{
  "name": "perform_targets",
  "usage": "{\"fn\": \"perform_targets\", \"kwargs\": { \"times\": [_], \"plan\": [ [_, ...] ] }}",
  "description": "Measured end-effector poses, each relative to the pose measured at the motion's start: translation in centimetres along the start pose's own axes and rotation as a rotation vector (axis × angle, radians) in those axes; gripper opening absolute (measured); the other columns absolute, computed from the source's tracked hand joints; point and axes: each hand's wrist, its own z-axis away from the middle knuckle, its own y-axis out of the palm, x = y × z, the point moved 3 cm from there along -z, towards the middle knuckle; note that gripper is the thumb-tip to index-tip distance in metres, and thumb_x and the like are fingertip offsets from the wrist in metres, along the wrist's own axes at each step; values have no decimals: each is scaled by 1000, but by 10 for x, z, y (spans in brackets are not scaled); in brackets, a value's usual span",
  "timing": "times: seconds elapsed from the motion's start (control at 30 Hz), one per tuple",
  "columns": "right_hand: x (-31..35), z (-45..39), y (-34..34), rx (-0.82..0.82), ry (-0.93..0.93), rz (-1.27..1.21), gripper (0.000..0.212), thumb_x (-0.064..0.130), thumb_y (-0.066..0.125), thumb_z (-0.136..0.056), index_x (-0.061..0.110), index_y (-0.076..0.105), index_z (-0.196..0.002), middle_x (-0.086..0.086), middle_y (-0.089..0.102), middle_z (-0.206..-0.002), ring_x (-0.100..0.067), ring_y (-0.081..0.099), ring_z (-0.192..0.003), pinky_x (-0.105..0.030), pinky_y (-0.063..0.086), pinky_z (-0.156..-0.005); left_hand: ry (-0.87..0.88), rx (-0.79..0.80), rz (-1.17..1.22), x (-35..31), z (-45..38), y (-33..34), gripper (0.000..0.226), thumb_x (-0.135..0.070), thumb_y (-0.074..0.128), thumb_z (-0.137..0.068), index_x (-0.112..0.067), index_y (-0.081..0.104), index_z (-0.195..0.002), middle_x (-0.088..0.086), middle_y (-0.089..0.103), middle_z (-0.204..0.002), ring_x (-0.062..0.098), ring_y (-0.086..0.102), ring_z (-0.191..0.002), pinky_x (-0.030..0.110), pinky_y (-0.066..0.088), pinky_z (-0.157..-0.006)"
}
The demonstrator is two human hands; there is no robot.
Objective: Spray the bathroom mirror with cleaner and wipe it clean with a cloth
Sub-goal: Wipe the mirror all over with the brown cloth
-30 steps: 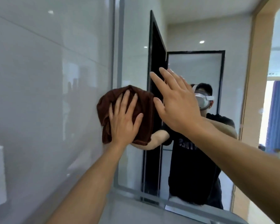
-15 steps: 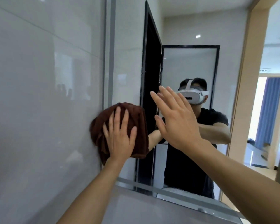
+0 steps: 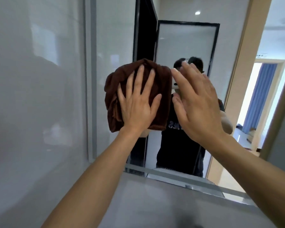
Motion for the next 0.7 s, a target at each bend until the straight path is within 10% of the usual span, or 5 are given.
{"fn": "perform_targets", "kwargs": {
  "times": [0.4, 0.7],
  "plan": [
    [61, 110, 77, 167, -131, -170, 58, 11, 56, -94, 14, 42, -151, -11, 31, -161, -25, 21, -152, -49, 22, -121, -244, 124, -27, 115, 211, 37, 65, -52, 28, -100, -16, 29, -154, 15, 23, -163, 36, 24, -148, 62, 19, -114],
    [25, 202, 74, 149, -15, -257, 51, 0, 55, -92, 6, 51, -143, -14, 41, -154, -26, 33, -148, -50, 26, -119, -346, 28, 35, 41, 252, 59, 66, -49, 22, -102, -9, 27, -154, 21, 25, -161, 37, 24, -149, 59, 17, -117]
  ]
}}
